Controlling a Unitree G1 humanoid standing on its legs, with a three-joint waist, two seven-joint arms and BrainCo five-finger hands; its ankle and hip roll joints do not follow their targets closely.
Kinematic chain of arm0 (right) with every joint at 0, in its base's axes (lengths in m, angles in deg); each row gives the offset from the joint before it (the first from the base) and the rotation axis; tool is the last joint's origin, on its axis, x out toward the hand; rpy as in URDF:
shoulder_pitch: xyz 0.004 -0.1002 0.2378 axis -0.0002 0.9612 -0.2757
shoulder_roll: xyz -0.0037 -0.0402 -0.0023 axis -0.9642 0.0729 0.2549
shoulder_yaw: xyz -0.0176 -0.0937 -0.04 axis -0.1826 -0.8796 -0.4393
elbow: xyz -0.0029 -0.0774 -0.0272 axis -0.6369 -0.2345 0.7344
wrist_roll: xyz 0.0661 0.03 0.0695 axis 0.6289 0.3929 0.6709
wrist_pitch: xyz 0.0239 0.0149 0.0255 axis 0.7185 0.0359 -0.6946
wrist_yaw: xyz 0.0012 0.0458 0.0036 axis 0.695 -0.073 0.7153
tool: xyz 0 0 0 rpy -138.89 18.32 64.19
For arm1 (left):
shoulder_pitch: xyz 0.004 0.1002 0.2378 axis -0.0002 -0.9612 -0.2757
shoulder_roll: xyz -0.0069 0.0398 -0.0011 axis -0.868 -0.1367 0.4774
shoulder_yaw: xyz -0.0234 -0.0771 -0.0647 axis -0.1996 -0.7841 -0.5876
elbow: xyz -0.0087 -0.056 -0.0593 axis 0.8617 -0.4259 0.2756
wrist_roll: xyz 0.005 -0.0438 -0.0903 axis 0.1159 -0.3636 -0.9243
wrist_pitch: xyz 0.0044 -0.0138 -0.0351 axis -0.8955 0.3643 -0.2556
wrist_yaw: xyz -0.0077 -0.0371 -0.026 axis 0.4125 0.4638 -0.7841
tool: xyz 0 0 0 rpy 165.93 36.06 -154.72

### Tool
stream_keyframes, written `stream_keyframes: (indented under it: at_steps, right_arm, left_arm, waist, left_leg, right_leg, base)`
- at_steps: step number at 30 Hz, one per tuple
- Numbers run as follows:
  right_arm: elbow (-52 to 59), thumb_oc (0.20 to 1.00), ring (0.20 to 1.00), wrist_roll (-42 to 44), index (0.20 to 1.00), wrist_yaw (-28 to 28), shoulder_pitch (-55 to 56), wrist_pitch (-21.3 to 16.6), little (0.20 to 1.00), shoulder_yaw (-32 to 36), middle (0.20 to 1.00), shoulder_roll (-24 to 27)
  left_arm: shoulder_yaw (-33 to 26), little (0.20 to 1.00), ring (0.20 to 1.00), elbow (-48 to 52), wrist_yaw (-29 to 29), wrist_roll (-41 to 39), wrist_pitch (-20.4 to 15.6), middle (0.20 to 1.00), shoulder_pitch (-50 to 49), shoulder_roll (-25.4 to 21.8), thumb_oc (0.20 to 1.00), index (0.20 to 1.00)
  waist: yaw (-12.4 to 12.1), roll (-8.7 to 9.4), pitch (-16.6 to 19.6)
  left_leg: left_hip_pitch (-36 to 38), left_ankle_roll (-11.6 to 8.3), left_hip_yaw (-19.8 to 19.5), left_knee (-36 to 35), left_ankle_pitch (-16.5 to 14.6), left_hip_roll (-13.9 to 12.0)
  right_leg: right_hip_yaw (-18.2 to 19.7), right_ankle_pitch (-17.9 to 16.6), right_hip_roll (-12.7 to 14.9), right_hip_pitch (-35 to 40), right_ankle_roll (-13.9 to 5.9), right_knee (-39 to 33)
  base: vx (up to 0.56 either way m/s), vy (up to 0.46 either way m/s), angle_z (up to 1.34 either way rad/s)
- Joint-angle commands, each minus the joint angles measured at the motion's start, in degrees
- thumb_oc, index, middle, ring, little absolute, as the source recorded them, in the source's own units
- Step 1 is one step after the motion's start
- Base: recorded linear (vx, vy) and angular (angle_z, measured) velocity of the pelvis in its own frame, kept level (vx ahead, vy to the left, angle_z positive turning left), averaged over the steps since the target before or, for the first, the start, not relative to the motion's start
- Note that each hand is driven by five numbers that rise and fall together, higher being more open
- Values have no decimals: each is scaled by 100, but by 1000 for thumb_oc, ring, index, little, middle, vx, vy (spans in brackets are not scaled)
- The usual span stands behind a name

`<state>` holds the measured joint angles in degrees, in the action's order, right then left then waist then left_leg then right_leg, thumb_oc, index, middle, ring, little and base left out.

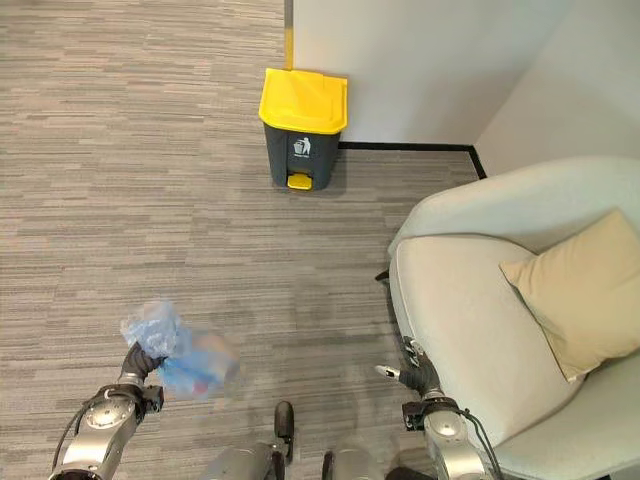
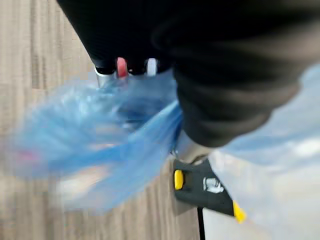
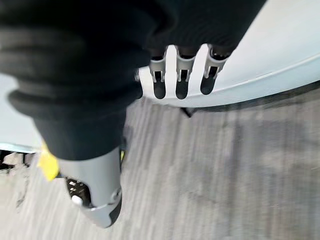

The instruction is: Gather garbage on tea table into small bin, then transfer packed bag to large trash can.

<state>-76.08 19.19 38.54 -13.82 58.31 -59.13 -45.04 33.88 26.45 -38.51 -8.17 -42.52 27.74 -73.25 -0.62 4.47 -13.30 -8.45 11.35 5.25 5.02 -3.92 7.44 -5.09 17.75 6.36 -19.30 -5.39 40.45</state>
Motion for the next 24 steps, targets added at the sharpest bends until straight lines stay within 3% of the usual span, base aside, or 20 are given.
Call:
stream_keyframes:
  at_steps: [1,4,6,10,11,12,15,16,17,18,21,22,23,24]
  right_arm:
    - [-2,1000,1000,-5,1000,-4,-203,-71,1000,150,1000,165]
    - [3,1000,1000,5,1000,-16,-187,-61,1000,149,1000,196]
    - [48,1000,1000,-50,1000,-45,-96,-24,1000,187,1000,237]
    - [79,1000,1000,-10,1000,-59,73,-11,1000,287,1000,232]
    - [73,1000,1000,3,1000,-61,122,-28,1000,307,1000,252]
    - [59,1000,1000,-19,1000,-47,196,-7,1000,345,1000,254]
    - [47,1000,1000,33,1000,13,254,-51,1000,387,1000,328]
    - [34,1000,1000,46,1000,21,257,-48,1000,379,1000,362]
    - [-2,1000,1000,52,1000,26,238,-51,1000,359,1000,399]
    - [-40,1000,1000,67,1000,65,184,-38,1000,351,1000,457]
    - [-59,1000,1000,78,1000,101,173,-55,1000,400,1000,507]
    - [-85,1000,1000,78,1000,125,184,-58,1000,428,1000,504]
    - [-87,1000,1000,78,1000,125,184,-59,1000,428,1000,503]
    - [-160,1000,1000,103,1000,183,194,-67,1000,457,1000,485]
  left_arm:
    - [-39,200,200,475,30,6,-270,200,-319,-253,200,200]
    - [-59,200,200,435,22,-2,-270,200,-319,-222,200,200]
    - [-67,200,200,394,-12,23,-272,200,-300,-158,200,200]
    - [-70,200,200,412,-39,78,-265,200,-360,-85,200,200]
    - [-71,200,200,410,-47,53,-268,200,-384,-63,200,200]
    - [-49,200,200,449,-64,9,-233,200,-436,-20,200,200]
    - [3,200,200,433,-111,5,-224,200,-425,-22,200,200]
    - [16,200,200,395,-102,-19,-227,200,-404,-14,200,200]
    - [33,200,200,376,-95,-35,-228,200,-376,-2,200,200]
    - [99,200,200,301,-75,-32,-218,200,-277,8,200,200]
    - [149,200,200,260,-88,34,-233,200,-211,-30,200,200]
    - [165,200,200,263,-76,61,-232,200,-191,-43,200,200]
    - [166,200,200,262,-76,62,-231,200,-190,-44,200,200]
    - [172,200,200,273,-48,65,-231,200,-179,-53,200,200]
  waist:
    - [8,32,-98]
    - [72,40,-131]
    - [226,10,-158]
    - [336,26,1]
    - [363,-53,67]
    - [420,-159,177]
    - [496,-190,292]
    - [501,-172,307]
    - [486,-145,292]
    - [429,-53,224]
    - [367,64,159]
    - [325,58,117]
    - [323,66,119]
    - [229,-3,82]
  left_leg:
    - [272,-830,-19,380,-559,-430]
    - [563,-869,-92,297,-703,-368]
    - [1113,-977,-391,220,-1030,-320]
    - [1623,-1092,-699,122,-1295,-324]
    - [1766,-1201,-744,167,-1240,-460]
    - [1743,-1436,-720,381,-933,-741]
    - [1329,-1714,-612,1344,-106,-1004]
    - [1176,-1689,-517,1626,39,-1067]
    - [1045,-1596,-453,1728,-5,-1074]
    - [562,-1434,-297,1756,-310,-1017]
    - [70,-1332,-114,1446,-637,-861]
    - [-281,-1390,-8,1112,-390,-861]
    - [-269,-1389,-4,1088,-377,-853]
    - [-605,-1475,22,630,188,-915]
  right_leg:
    - [-262,-1669,-11,266,-159,-2560]
    - [-445,-1876,36,77,-233,-3095]
    - [-635,-2138,2,-205,-357,-3736]
    - [-554,-2328,38,-132,-321,-3757]
    - [-552,-2329,-2,-89,-269,-3643]
    - [-603,-2219,-37,-14,-163,-3480]
    - [-743,-2050,-160,317,39,-3573]
    - [-750,-1932,-221,452,122,-3608]
    - [-720,-1836,-255,575,165,-3642]
    - [-641,-1675,-234,831,187,-3697]
    - [-544,-1546,-168,1066,169,-3736]
    - [-494,-1490,-196,1235,164,-3788]
    - [-491,-1489,-189,1238,162,-3793]
    - [-456,-1397,-325,1472,172,-3864]
  base:
    - [353,17,-22]
    - [313,-11,20]
    - [726,-91,52]
    - [523,-134,49]
    - [663,-280,65]
    - [562,-298,67]
    - [365,-258,55]
    - [282,-164,46]
    - [398,-168,27]
    - [363,-126,7]
    - [304,-31,-36]
    - [194,15,-59]
    - [314,56,-56]
    - [371,89,-69]
